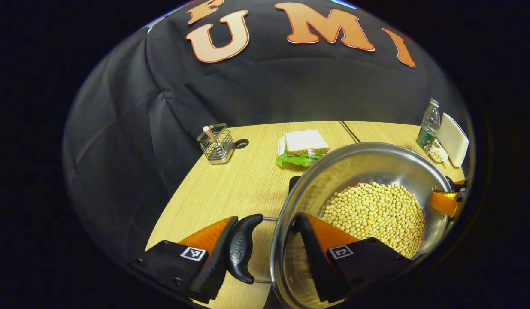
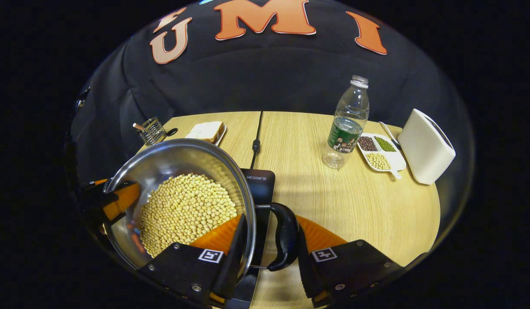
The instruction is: First push the handle of the pot to place it horizontally, then grasp the pot with both hands and set it on the induction cooktop.
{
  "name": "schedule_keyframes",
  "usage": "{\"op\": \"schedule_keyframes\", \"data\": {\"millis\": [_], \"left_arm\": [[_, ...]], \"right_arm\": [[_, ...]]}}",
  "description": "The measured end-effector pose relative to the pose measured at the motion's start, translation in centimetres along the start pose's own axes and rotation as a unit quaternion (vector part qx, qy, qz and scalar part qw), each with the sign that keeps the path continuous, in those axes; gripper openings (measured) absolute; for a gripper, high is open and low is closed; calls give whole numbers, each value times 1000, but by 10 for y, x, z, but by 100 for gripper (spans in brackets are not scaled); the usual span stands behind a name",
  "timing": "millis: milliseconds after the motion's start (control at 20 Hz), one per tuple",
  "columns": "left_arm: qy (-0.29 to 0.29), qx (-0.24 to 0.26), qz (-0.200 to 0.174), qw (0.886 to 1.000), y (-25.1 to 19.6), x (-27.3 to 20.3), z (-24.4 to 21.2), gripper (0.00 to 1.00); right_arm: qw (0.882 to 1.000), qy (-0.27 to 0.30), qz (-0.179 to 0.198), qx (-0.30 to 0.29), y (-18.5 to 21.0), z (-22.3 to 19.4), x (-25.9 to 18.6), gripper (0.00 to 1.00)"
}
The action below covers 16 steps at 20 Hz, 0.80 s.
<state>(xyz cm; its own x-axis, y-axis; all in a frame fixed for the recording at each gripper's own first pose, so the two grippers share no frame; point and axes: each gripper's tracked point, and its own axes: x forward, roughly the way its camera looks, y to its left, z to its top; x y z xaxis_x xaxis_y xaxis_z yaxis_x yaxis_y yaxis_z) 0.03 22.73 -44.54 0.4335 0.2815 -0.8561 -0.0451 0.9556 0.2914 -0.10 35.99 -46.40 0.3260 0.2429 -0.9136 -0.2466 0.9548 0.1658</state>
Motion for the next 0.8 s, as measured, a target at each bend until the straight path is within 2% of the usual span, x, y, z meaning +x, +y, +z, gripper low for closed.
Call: {"op": "schedule_keyframes", "data": {"millis": [50, 100, 250, 300, 450, 700, 800], "left_arm": [[2, -5, -5, 1000, 2, 0, -2, 88], [1, -9, -8, 1000, 2, 1, -1, 89], [-2, -10, -13, 1000, 1, 2, -3, 85], [-3, -11, -14, 1000, 0, 4, -4, 89], [-7, -8, -14, 1000, 0, 4, -5, 88], [-15, 8, -5, 1000, -2, 4, -7, 99], [-18, 15, -9, 1000, 0, 1, -7, 95]], "right_arm": [[1000, -4, -4, -3, 1, 2, -1, 55], [1000, -5, -6, -7, 2, 3, -1, 60], [1000, -2, -10, -7, 2, 2, -2, 60], [1000, -2, -10, -8, 2, 1, -3, 61], [1000, -4, -12, -6, 2, 1, -3, 62], [1000, -5, -14, -13, 6, -1, -4, 68], [1000, -12, -4, -10, 6, -2, -6, 72]]}}
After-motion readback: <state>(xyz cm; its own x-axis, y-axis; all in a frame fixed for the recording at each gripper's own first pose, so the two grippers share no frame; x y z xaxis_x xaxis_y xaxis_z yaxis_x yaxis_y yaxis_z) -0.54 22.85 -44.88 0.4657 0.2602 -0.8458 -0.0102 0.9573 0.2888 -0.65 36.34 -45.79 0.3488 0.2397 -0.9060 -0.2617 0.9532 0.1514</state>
